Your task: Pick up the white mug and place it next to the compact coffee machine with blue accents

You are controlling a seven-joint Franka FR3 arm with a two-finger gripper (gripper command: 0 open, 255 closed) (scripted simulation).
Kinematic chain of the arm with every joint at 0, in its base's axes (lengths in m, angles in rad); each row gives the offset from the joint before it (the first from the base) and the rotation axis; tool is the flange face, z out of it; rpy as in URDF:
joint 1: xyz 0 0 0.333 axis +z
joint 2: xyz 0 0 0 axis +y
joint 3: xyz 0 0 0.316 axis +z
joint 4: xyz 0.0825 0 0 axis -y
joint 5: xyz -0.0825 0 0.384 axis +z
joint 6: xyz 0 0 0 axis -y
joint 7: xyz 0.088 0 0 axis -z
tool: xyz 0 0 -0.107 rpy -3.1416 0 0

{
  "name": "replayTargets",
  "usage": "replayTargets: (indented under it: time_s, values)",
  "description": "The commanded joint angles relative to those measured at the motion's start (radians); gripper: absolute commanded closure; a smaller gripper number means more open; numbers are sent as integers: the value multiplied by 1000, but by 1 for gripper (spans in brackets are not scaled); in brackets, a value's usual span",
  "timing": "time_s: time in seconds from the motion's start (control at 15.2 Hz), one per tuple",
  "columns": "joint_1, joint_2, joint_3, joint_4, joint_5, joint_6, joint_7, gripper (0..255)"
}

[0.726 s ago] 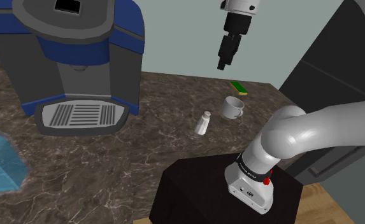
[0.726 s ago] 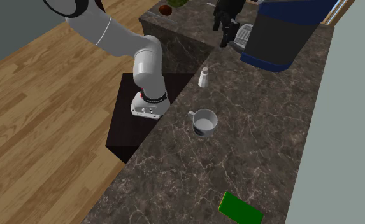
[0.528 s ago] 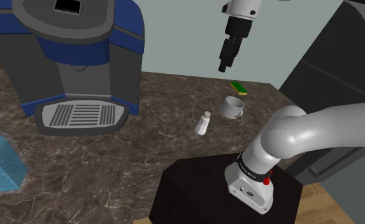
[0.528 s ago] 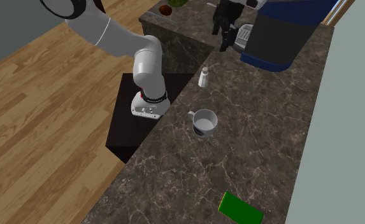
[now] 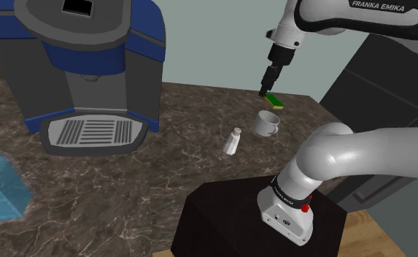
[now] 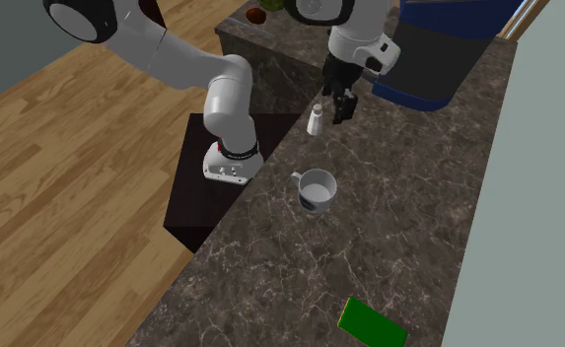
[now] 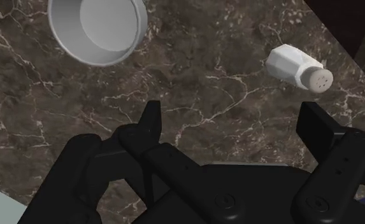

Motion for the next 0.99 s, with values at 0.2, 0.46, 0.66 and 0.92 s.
replayTargets:
  time_s: [0.2,0.46,0.66,0.92]
  values:
    - [-61,-7,-125,-88,-90,125,-105,0]
    - [-109,24,-235,-138,-159,242,-189,0]
    - [-137,74,-324,-159,-205,339,-255,0]
    - [-153,171,-454,-163,-248,477,-347,0]
